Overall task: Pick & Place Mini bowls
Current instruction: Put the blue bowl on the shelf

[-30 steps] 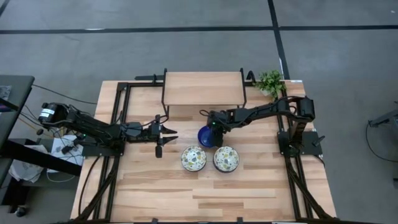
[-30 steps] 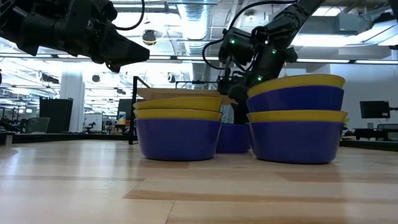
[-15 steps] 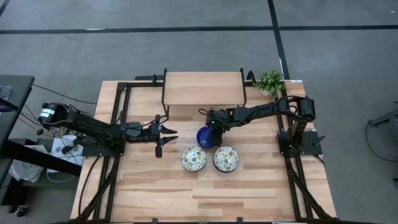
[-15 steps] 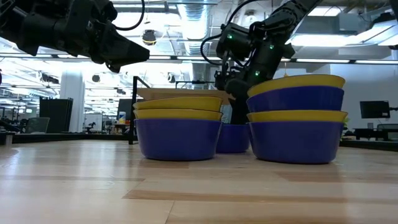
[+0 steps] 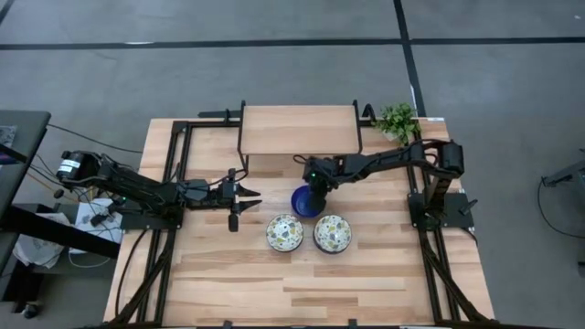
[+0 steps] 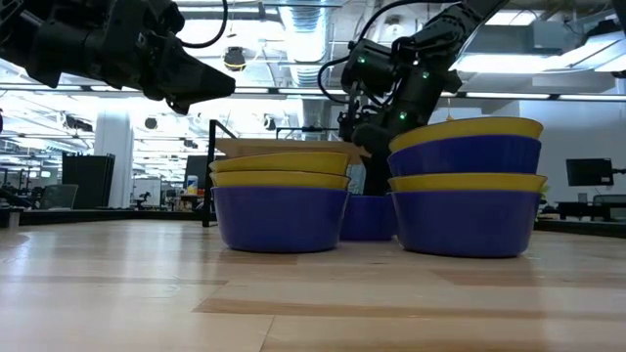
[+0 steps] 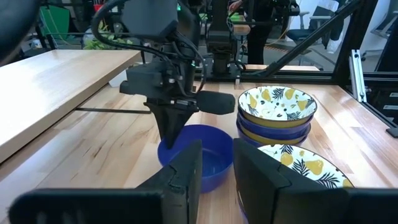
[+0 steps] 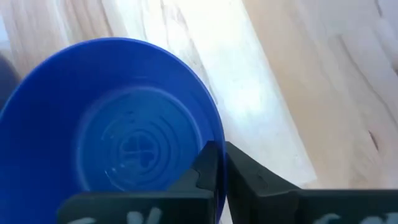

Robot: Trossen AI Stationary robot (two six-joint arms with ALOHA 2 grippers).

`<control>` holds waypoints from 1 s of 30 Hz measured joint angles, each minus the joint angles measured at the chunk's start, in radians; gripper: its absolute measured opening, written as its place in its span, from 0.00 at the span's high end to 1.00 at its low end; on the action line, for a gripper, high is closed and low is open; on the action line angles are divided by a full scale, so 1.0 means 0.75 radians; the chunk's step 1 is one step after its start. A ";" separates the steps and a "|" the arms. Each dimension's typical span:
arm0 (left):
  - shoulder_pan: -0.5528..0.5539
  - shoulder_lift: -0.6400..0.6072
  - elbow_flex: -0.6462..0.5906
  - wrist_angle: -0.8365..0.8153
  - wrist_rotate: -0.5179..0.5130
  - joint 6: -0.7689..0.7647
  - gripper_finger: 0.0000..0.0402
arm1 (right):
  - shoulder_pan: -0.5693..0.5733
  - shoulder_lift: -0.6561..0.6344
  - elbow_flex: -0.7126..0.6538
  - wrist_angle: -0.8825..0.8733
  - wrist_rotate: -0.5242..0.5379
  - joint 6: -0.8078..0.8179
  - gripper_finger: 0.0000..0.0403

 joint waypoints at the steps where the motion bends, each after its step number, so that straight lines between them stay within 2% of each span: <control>1: 0.000 0.000 -0.001 0.000 -0.001 0.000 0.78 | -0.005 -0.002 0.000 -0.001 0.001 0.000 0.98; 9: 0.000 0.000 -0.001 0.000 -0.001 0.000 0.78 | -0.006 -0.076 -0.002 -0.045 0.011 0.000 0.99; 30: 0.000 0.000 -0.001 -0.001 0.000 0.000 0.78 | -0.033 -0.439 -0.001 -0.096 0.121 -0.039 1.00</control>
